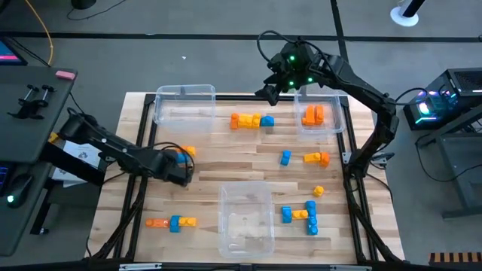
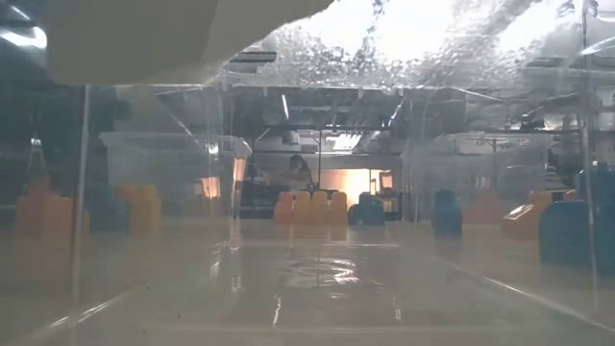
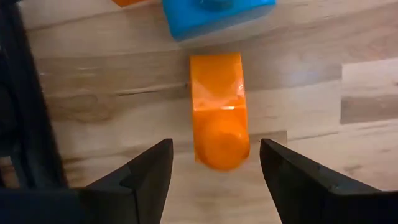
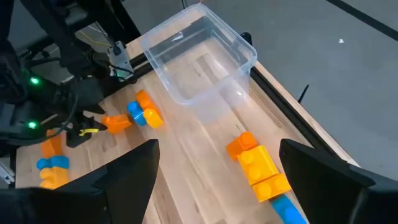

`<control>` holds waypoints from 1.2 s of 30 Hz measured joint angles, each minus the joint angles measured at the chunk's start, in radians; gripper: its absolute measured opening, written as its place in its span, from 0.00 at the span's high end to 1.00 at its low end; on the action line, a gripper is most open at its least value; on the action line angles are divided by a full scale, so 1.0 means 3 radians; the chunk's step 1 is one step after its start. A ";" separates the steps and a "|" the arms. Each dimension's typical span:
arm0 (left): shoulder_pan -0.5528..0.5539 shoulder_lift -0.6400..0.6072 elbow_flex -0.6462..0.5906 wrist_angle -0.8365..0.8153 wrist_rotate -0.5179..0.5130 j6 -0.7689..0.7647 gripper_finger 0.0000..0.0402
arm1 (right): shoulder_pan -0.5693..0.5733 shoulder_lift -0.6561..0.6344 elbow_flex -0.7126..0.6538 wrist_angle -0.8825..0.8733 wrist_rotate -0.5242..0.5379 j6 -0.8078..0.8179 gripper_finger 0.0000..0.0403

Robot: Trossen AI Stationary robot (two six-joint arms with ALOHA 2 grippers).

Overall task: Sort blocks
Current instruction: Put the orange game piece into the top right transparent bin

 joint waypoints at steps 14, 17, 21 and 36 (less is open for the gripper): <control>0.0080 0.0148 -0.0336 0.0711 0.0032 0.0207 0.62 | 0.0000 -0.0006 -0.0001 0.0001 -0.0009 -0.0045 0.18; 0.0073 0.0042 -0.0336 0.0856 0.0055 0.0360 0.76 | 0.0000 -0.0016 -0.0002 0.0001 -0.0014 -0.0042 0.18; -0.0013 -0.0204 -0.0264 0.1179 0.0118 0.0619 0.76 | 0.0000 -0.0059 -0.0003 -0.0005 -0.0167 0.0025 0.18; 0.1419 -0.0126 0.1027 0.2336 0.0325 0.3804 0.76 | 0.0179 -0.0699 -0.0003 0.0018 -0.0379 0.0369 0.18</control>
